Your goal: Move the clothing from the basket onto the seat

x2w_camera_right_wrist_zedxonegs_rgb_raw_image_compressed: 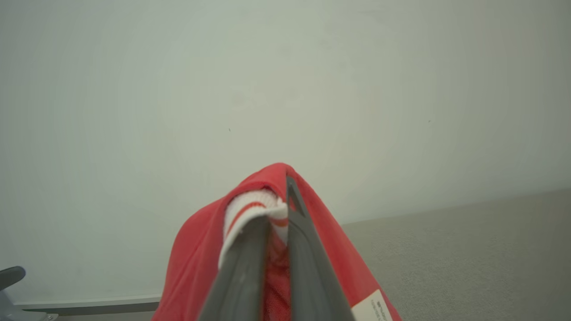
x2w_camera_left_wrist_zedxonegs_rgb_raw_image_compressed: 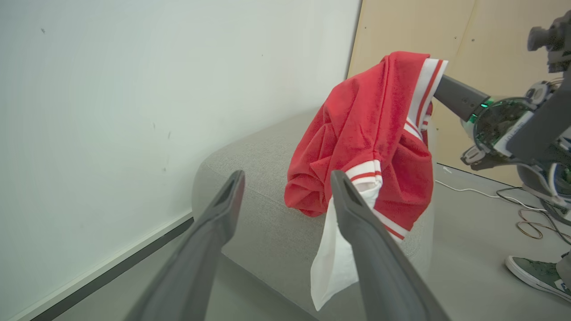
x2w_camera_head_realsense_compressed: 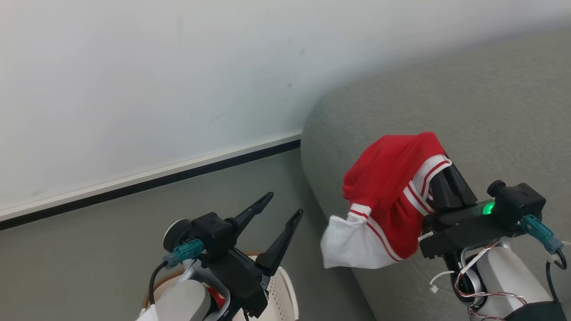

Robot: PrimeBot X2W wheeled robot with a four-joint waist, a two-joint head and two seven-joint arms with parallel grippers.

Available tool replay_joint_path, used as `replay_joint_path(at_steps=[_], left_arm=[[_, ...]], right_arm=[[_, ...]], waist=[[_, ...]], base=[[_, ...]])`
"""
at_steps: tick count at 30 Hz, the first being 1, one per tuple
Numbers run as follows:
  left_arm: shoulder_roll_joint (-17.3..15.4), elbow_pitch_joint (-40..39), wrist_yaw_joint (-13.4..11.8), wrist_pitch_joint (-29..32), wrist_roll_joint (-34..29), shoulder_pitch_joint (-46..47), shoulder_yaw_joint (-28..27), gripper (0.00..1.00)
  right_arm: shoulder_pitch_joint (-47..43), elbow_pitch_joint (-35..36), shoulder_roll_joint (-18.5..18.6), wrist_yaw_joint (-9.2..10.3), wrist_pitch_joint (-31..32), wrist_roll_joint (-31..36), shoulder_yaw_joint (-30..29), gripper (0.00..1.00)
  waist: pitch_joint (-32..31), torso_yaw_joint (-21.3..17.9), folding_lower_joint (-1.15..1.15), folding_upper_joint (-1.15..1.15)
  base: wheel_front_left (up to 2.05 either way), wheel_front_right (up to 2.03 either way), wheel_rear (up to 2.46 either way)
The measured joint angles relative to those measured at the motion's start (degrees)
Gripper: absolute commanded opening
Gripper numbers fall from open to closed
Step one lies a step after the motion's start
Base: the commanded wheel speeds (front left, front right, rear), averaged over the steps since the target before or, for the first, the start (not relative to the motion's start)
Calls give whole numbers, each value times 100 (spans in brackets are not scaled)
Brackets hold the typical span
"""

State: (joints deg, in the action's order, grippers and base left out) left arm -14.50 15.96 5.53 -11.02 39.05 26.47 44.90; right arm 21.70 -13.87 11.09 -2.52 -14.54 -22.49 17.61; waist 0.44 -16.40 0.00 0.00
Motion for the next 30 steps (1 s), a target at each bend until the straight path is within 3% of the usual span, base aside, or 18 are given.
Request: replay_joint_path(at_steps=[17, 30], left_arm=[[-131, -111, -48, 0, -85, 46, -10, 100], [-87, -208, -43, 45, -137, 174, 60, 100]], right_arm=[[-331, 873, 14, 8, -15, 156, -276, 0], [-354, 1198, 69, -54, -16, 186, -593, 0]], waist=[[387, -924, 0, 0], [624, -1087, 0, 0]], base=[[0, 0, 0], [0, 0, 0]])
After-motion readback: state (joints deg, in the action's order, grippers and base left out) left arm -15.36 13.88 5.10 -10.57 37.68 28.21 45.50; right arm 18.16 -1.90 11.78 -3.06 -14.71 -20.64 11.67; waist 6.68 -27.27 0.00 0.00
